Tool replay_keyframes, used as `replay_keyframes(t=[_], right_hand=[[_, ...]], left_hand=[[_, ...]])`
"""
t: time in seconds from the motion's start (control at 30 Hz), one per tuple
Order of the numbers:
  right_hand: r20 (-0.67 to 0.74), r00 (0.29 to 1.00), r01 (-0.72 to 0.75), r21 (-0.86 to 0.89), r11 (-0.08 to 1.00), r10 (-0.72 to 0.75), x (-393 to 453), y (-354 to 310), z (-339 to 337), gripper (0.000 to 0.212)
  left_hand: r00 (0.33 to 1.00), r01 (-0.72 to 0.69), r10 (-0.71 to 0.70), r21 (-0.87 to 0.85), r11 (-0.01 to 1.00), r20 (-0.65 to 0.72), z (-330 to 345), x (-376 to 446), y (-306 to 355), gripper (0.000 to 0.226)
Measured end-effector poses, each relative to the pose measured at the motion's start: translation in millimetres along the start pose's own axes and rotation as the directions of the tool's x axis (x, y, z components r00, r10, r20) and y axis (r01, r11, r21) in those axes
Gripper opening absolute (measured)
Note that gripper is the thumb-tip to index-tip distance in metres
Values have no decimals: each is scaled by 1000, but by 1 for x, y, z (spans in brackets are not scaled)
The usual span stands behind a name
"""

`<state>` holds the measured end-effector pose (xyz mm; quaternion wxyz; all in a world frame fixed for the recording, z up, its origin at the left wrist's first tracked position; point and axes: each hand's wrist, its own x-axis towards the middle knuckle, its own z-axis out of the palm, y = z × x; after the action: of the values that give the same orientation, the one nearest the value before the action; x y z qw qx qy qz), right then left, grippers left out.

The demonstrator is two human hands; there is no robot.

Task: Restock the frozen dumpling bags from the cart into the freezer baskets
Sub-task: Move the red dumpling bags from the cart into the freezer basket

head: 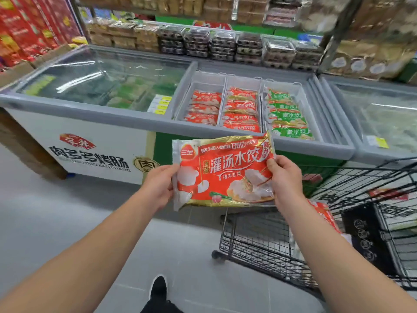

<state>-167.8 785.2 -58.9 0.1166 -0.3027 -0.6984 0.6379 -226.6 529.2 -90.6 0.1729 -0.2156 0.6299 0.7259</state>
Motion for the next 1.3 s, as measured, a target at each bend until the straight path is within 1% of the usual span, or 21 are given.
replay_keyframes(t=[0.13,0.33,0.43,0.53,0.67,0.83,1.03,1.13,1.2,1.3], right_hand=[[22,1000,13,-4,1000,-13,0,-12,49,22],[7,994,-107,58,993,106,14,-8,146,21],[-6,987,-160,84,984,161,21,-8,178,21],[-21,980,-195,102,975,198,31,-14,199,21],[-27,974,-221,99,970,225,59,-18,213,19],[-2,957,-291,52,955,291,120,-7,224,16],[17,928,-373,-3,928,373,213,12,227,15],[12,923,-385,-32,922,386,256,11,225,14],[18,924,-380,-53,923,382,284,6,227,15],[25,926,-373,-88,924,376,327,-5,233,17]], left_hand=[[999,-32,33,40,999,-38,-41,22,18,12],[987,-145,155,183,972,-43,-112,90,68,22],[987,-142,155,225,964,-42,-130,119,87,27],[992,-120,125,259,958,-1,-138,144,101,23],[997,-79,79,270,960,13,-130,175,112,18],[1000,-2,2,321,947,-1,-110,230,118,13],[996,59,-78,387,920,33,-49,297,130,16],[995,77,-98,424,902,29,-18,331,137,18],[995,78,-99,411,908,29,-2,350,146,16],[996,89,-93,422,902,-12,22,384,166,15]])
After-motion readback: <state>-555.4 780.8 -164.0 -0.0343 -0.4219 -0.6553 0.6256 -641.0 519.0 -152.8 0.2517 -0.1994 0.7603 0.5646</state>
